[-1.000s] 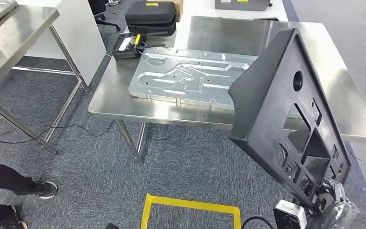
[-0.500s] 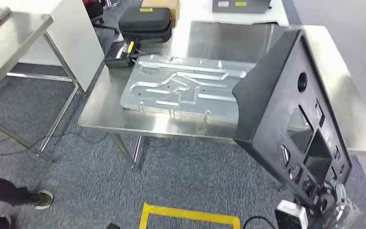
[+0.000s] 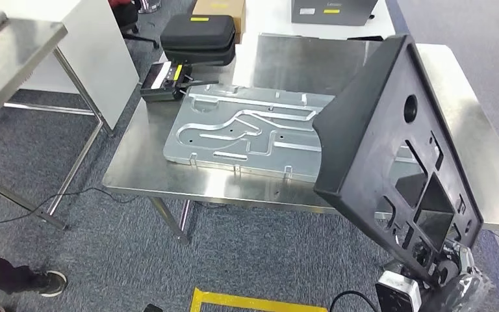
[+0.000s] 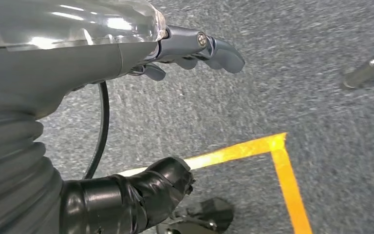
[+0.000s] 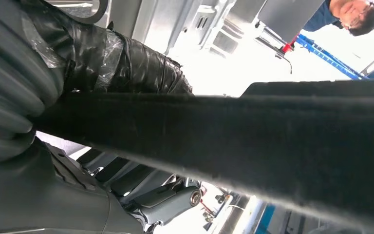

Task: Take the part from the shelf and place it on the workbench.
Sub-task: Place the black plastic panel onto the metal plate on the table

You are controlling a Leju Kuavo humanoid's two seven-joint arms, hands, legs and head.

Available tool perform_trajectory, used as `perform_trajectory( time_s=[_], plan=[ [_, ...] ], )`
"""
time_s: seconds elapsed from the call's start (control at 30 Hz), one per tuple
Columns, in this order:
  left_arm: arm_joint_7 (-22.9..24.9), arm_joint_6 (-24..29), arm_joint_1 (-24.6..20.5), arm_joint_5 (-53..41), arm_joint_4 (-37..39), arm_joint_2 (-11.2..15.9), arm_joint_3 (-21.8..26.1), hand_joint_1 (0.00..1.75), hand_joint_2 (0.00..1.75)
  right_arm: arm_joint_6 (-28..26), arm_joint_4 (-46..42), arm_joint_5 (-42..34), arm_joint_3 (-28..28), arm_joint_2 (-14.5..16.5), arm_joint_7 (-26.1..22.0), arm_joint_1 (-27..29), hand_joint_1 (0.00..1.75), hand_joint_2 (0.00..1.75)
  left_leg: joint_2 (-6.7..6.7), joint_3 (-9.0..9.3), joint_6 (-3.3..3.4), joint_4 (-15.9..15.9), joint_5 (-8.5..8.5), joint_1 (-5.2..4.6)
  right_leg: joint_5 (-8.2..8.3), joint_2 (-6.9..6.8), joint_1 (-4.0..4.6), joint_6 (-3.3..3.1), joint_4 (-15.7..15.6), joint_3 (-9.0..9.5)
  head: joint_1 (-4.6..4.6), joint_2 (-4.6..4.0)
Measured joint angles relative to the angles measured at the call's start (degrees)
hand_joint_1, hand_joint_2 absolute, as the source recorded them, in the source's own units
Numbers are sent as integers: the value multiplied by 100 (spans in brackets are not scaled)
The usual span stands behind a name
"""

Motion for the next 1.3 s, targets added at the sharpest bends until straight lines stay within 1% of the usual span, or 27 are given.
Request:
perform_trajectory(
  time_s=[0.07,0.13,0.17,0.2,0.23,0.27,0.3,0.33,0.37,0.47,0.53,0.6,0.67,0.7,0.73,0.77,0.8,0.87,0.9,0.97,1.03,1.1,1.17,1.2,1.23,1.27,1.3],
  plan=[
    [-3,4,-3,1,0,-2,0,0,175,0,-20,-1,-10,-7,-9,-18,175,175,5,104,54,-80,-20,29,-198,-8,-10,40,468,-234,4,-1],
    [-4,6,-16,-1,0,-2,-1,0,175,0,-27,-3,-23,-19,-14,-29,175,175,7,184,85,-89,-84,32,-417,-9,-27,75,1217,-721,5,0],
    [-3,6,-14,-3,0,-2,-1,0,175,0,-27,-5,-27,-28,-14,-29,175,175,5,231,85,-88,-127,33,-419,-10,-39,93,1469,-933,7,1],
    [-3,6,-9,-5,0,-2,-1,0,175,0,-27,-7,-30,-36,-13,-29,175,175,1,291,76,-86,-175,35,-291,-11,-53,106,1513,-1049,6,1],
    [-2,6,-4,-8,0,-2,-2,0,175,0,-27,-9,-31,-41,-13,-30,175,175,-4,361,62,-84,-227,39,-63,-12,-65,114,1349,-1057,6,1],
    [0,6,-1,-11,0,-2,-2,0,175,0,-28,-11,-32,-43,-13,-30,175,175,-9,439,43,-79,-287,44,238,-15,-77,118,1002,-970,7,1],
    [4,5,1,-15,0,-2,-2,0,175,1,-26,-15,-34,-45,-13,-32,175,175,-14,500,18,-78,-343,46,457,-18,-80,113,677,-864,9,0],
    [8,5,-6,-19,0,-2,-2,0,175,1,-27,-19,-37,-46,-14,-33,175,175,-18,538,-14,-62,-398,40,587,-20,-70,102,396,-757,14,-1],
    [13,4,-13,-22,0,-2,-3,0,175,2,-31,-22,-40,-49,-15,-34,175,175,-19,554,-45,-54,-439,31,627,-21,-60,76,229,-687,15,-1],
    [21,3,-28,-31,0,-2,-6,0,175,1,-49,-32,-49,-54,-17,-34,175,175,-8,569,-128,-75,-503,22,527,1,-34,-36,151,-634,12,0],
    [22,2,-33,-44,0,-2,-8,0,175,0,-65,-35,-52,-55,-23,-39,175,175,0,534,-184,74,-611,36,493,1,-49,-109,114,-584,10,0],
    [22,3,-40,-59,0,-2,-10,0,175,0,-78,-34,-53,-55,-34,-52,175,175,4,233,-226,666,-871,46,452,-19,-58,-169,86,-515,9,1],
    [22,2,-31,-68,0,-2,-11,0,175,0,-78,-33,-53,-56,-46,-59,175,175,4,-268,-242,1454,-1092,49,398,-26,-45,-197,83,-451,7,1],
    [23,2,-22,-70,0,-2,-11,0,175,0,-78,-33,-53,-57,-51,-59,175,175,4,-454,-237,1673,-1063,49,364,-20,-38,-203,83,-410,7,1],
    [24,2,-15,-72,0,-2,-11,0,175,0,-78,-33,-53,-57,-55,-59,175,175,4,-543,-222,1678,-914,47,328,-11,-28,-205,83,-357,7,0],
    [24,2,-12,-73,0,-2,-11,0,175,0,-78,-33,-53,-57,-57,-61,175,175,4,-524,-195,1460,-660,43,289,-2,-19,-204,82,-294,7,0],
    [28,2,-13,-73,0,0,-11,0,175,1,-79,-31,-53,-57,-59,-66,175,175,4,-429,-150,1075,-354,30,247,4,-10,-200,80,-230,7,0],
    [48,12,-18,-65,0,9,-11,0,175,2,-80,-23,-53,-58,-62,-83,175,175,3,-207,-65,433,10,-10,176,12,11,-171,74,-157,8,0],
    [56,19,-23,-56,0,14,-11,0,175,2,-80,-16,-53,-58,-63,-93,175,175,2,-143,-37,259,57,-31,157,14,13,-148,69,-151,9,0],
    [39,4,-33,-24,0,17,-10,0,175,1,-82,3,-53,-60,-63,-106,175,175,-3,-97,-17,153,15,-44,152,15,6,-88,36,-149,4,1],
    [-20,-66,-29,-1,0,15,-9,0,175,0,-99,30,-53,-64,-60,-116,175,175,-3,-44,13,49,35,-7,99,1,4,-29,58,-136,8,1],
    [-74,-130,-32,-3,0,11,-9,0,175,0,-118,53,-53,-73,-58,-140,175,175,3,23,52,-46,54,27,-124,-8,0,17,449,-314,11,1],
    [-91,-167,-39,-20,0,11,-11,0,175,0,-119,62,-53,-90,-52,-155,175,175,4,39,75,-56,38,24,-408,-9,-12,50,1151,-710,13,0],
    [-93,-184,-37,-34,0,11,-12,0,175,1,-115,68,-53,-99,-42,-156,175,175,4,43,80,-48,24,23,-458,-10,-20,65,1419,-887,13,0],
    [-96,-207,-33,-50,0,11,-13,0,175,1,-111,75,-52,-109,-29,-157,175,175,2,51,78,-38,7,23,-394,-11,-27,76,1499,-976,12,-1],
    [-100,-231,-30,-64,0,11,-13,0,175,2,-107,81,-51,-117,-17,-162,175,175,-2,66,73,-24,-13,24,-221,-13,-33,81,1370,-961,13,0],
    [-104,-256,-28,-74,0,11,-14,0,175,2,-104,88,-49,-126,-7,-170,175,175,-7,87,62,-8,-37,25,28,-14,-40,78,1046,-842,13,0]
  ],
)
